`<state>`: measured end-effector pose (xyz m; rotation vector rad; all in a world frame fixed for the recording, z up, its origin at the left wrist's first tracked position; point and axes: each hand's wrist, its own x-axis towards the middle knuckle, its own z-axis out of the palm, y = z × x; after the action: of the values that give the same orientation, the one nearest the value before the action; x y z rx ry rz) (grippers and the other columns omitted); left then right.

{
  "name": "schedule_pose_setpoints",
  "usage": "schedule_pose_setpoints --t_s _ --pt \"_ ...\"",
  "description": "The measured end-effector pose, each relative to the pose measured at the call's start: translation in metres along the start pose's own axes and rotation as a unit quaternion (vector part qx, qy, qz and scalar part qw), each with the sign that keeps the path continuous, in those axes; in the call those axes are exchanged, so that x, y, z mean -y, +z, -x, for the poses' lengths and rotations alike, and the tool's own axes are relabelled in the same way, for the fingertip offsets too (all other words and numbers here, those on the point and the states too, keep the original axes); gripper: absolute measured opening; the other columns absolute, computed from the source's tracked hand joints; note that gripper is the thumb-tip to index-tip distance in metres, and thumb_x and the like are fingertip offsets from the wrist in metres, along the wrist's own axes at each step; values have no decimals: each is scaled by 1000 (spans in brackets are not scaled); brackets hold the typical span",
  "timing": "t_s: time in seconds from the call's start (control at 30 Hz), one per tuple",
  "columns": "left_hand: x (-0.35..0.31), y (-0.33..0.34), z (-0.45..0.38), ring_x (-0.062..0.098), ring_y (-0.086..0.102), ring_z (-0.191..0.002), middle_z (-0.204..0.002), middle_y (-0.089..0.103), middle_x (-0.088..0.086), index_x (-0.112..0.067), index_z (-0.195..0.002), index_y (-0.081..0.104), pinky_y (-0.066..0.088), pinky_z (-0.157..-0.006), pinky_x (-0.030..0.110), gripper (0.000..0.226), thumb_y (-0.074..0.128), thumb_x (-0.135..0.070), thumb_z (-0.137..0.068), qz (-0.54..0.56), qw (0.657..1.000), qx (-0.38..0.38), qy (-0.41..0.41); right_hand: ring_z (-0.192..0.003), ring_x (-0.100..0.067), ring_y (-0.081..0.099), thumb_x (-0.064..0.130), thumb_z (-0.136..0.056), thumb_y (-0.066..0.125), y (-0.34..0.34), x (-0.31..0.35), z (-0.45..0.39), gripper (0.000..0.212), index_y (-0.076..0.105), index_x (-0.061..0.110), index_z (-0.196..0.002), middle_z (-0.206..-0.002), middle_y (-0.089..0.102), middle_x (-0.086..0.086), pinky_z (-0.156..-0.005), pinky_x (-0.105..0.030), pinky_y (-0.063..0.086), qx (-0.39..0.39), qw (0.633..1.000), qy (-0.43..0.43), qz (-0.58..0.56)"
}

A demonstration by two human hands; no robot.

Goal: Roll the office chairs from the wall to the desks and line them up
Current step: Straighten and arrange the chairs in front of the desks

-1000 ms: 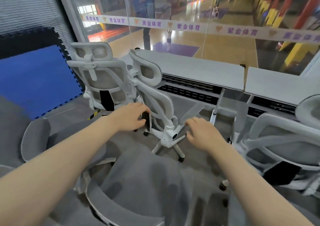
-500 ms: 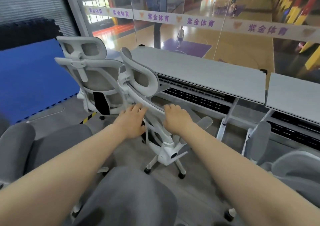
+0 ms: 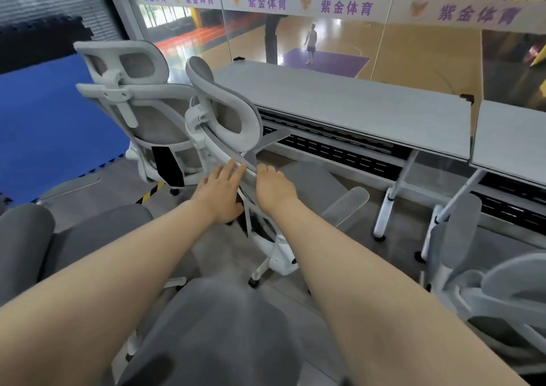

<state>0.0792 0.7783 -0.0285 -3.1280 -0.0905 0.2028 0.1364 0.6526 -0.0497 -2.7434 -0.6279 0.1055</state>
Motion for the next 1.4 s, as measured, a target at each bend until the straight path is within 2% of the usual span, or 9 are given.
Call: schedule_pose_setpoints --t_s 0.33,0.53,0.73,0.87,1.0,1.1,1.2,1.3,1.4 --pt "1 -3 9 19 5 -150 -164 3 -5 -31 -155 5 15 -121 42 83 54 -27 -88 -13 998 0 65 -118 -31 48 -1 -90 49 1 -14 27 43 36 4 -130 -131 45 -15 -87 -38 46 -26 999 38 19" --pt "6 -2 28 17 6 -150 -162 8 -13 -33 -154 8 14 -118 41 83 54 -20 -87 26 994 -11 107 -111 -31 47 -4 -89 40 -3 -28 45 37 39 4 -125 -126 46 -14 -74 -35 36 -27 999 29 14" --pt "-5 16 44 16 1 -150 -162 3 -16 -35 -154 2 12 -121 44 86 53 -15 -87 44 986 -18 159 -101 -31 49 -7 -86 39 -4 -59 72 38 42 9 -120 -119 49 -12 -76 -42 46 -33 999 18 -7" --pt "-25 19 56 15 -4 -150 -162 -3 -18 -34 -154 -2 7 -122 42 90 51 -10 -85 54 977 -7 206 -107 -29 50 21 -99 41 -6 -81 93 24 46 11 -120 -119 51 -10 -83 -43 46 -67 996 37 -51" --pt "-56 28 74 14 -7 -150 -162 -5 -18 -33 -154 -3 6 -122 38 89 49 -10 -85 77 968 -31 235 -115 -27 42 49 -95 46 -11 -91 118 48 42 17 -131 -121 45 -8 -80 -39 43 -87 992 81 -39" --pt "-77 27 85 16 -8 -150 -162 -6 -13 -28 -154 -3 1 -122 34 85 47 -12 -88 55 966 -24 250 -114 -28 41 60 -88 49 -10 -97 135 59 44 15 -127 -119 42 -8 -73 -38 43 -103 987 123 -16" --pt "-78 15 87 22 2 -150 -163 10 -3 -24 -154 10 3 -121 39 78 53 -21 -89 91 959 -131 233 -112 -26 39 60 -87 50 -9 -105 147 57 45 13 -118 -116 41 -6 -75 -37 43 -126 982 132 -44" --pt "-53 9 75 32 20 -146 -153 33 10 -14 -147 29 21 -118 50 76 66 -27 -81 139 941 -277 136 -121 -24 33 56 -89 54 -8 -116 160 55 43 13 -122 -122 40 -6 -87 -33 37 -124 978 128 -109" --pt "-27 9 58 38 25 -142 -151 30 20 -9 -148 24 28 -114 53 90 69 -44 -79 185 951 -244 35 -127 -21 28 53 -89 57 -10 -125 166 57 40 15 -127 -128 37 -5 -96 -29 31 -120 971 131 -159"
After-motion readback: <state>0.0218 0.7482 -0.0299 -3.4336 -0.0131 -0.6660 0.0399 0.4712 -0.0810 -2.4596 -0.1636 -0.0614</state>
